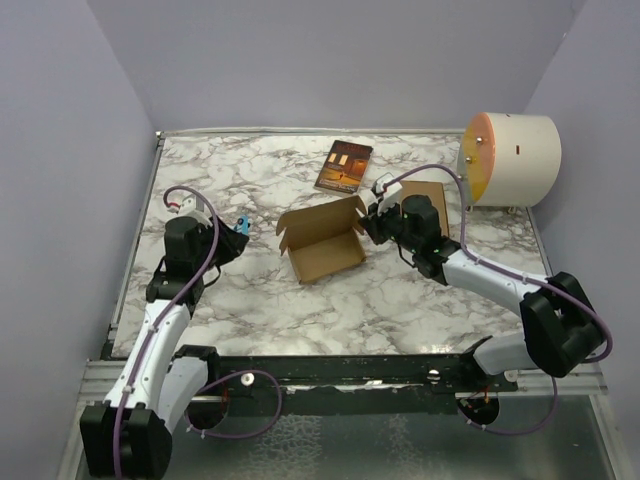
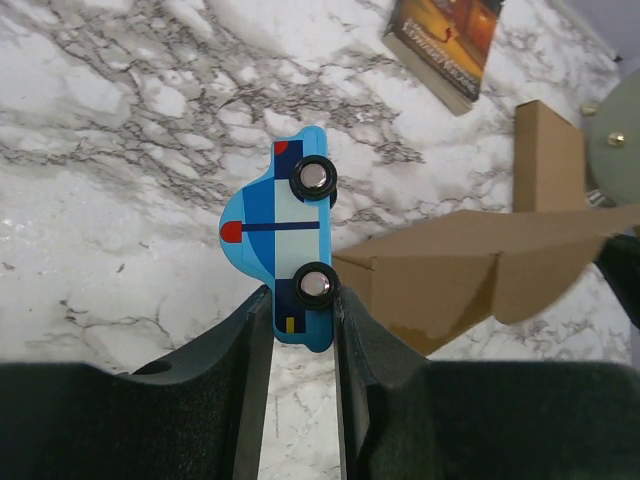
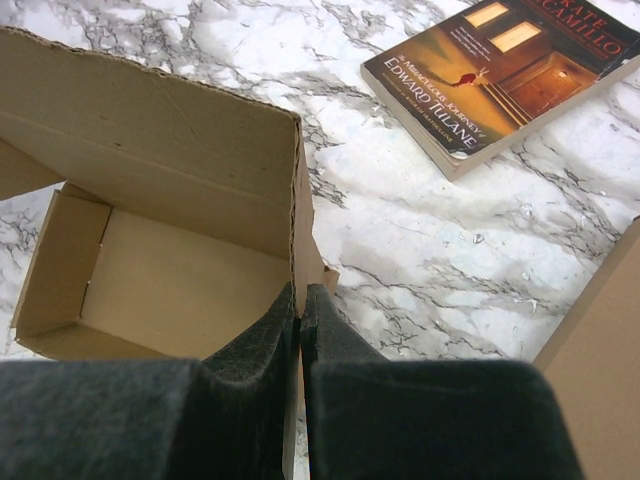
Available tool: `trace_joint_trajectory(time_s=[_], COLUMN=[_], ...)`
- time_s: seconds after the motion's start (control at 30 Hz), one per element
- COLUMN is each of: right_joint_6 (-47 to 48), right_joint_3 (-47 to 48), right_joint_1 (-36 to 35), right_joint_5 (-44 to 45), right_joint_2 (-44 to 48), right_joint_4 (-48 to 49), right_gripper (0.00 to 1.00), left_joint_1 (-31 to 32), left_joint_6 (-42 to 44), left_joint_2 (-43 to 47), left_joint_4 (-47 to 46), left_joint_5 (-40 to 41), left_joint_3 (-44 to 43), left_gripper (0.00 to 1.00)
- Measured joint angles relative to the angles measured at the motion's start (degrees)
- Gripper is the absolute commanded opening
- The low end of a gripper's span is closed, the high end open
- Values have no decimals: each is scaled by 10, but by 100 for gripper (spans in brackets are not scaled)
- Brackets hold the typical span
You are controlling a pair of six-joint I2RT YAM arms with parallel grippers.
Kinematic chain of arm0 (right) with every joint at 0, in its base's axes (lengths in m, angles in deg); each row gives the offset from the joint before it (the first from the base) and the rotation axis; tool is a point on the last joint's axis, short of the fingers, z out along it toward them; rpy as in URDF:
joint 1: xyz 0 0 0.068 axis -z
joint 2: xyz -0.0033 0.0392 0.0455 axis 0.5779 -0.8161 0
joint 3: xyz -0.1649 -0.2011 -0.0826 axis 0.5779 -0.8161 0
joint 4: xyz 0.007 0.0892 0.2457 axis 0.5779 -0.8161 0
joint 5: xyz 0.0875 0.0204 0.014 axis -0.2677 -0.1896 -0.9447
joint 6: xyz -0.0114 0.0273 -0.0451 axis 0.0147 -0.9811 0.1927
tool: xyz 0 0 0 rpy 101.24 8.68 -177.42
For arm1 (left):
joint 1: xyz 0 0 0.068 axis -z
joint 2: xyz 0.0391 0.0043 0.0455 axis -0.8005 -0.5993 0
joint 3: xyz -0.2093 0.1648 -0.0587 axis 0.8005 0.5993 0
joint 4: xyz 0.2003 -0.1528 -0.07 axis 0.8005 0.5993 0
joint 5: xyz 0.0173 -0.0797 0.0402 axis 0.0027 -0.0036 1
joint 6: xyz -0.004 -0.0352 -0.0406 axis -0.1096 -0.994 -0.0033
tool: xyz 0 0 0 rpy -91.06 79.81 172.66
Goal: Fold the paper box
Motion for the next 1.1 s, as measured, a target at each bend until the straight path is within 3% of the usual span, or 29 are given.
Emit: trace_joint_trajectory(time_s=[0.27,0.63,1.1], right_joint_6=[0,0,0], right_joint_3=[0,0,0], right_joint_1=[0,2,2], right_joint_5=[3,5,5], right_joint_2=[-14,-18,-24], right_joint_4=[0,0,-1], right_gripper=[2,2,2], left_joint_1=[0,1,21], left_joint_6=[-18,-75,-156], left_joint_2=[86,120,141], left_joint_4=[2,-18,-136], left_joint_5=[-57,-134,-206], left_joint_3=[0,-19,-27], left_gripper=[20,20,20])
